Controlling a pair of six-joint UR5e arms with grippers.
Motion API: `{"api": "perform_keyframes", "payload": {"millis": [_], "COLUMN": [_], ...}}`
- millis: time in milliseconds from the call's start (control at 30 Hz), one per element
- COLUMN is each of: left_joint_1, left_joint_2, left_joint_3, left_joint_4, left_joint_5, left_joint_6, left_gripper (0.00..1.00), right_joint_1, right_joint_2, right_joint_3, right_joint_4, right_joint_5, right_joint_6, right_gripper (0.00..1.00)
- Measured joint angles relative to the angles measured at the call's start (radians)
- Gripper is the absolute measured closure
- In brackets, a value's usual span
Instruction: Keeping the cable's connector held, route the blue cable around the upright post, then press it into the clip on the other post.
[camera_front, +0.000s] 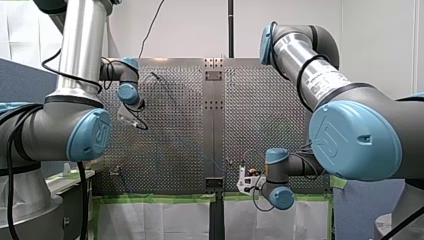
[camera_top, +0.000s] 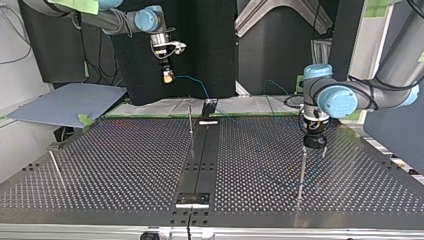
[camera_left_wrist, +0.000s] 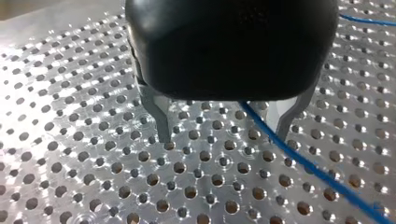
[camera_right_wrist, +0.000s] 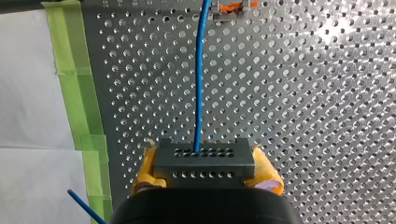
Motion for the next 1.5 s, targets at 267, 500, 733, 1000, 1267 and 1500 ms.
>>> {"api": "perform_keyframes", "payload": {"millis": [267, 500, 733, 1000, 1267, 1500], "left_joint_1": [-0.002, -0.006, -0.006, -0.009, -0.014, -0.015], "left_joint_2": [0.019, 0.028, 0.061, 0.109, 0.125, 0.169], "left_joint_3": [-0.003, -0.019, -0.057, -0.086, -0.107, -0.144], "left_joint_4": [-0.007, -0.019, -0.012, -0.013, -0.023, -0.023], "left_joint_5": [0.013, 0.023, 0.027, 0.054, 0.062, 0.069], "left_joint_6": [-0.082, -0.146, -0.149, -0.138, -0.111, -0.106], "left_gripper": [0.01, 0.01, 0.01, 0.01, 0.01, 0.01], "right_joint_1": [0.0, 0.0, 0.0, 0.001, 0.0, 0.001], "right_joint_2": [0.0, 0.0, 0.0, 0.0, 0.0, 0.0], "right_joint_3": [0.0, 0.001, 0.001, 0.0, 0.0, 0.0], "right_joint_4": [0.003, 0.003, 0.003, 0.004, 0.004, 0.004], "right_joint_5": [0.0, 0.0, 0.0, 0.0, 0.0, 0.0], "right_joint_6": [-0.002, -0.003, -0.003, -0.004, -0.004, -0.005], "right_gripper": [1.0, 1.0, 1.0, 1.0, 1.0, 1.0]}}
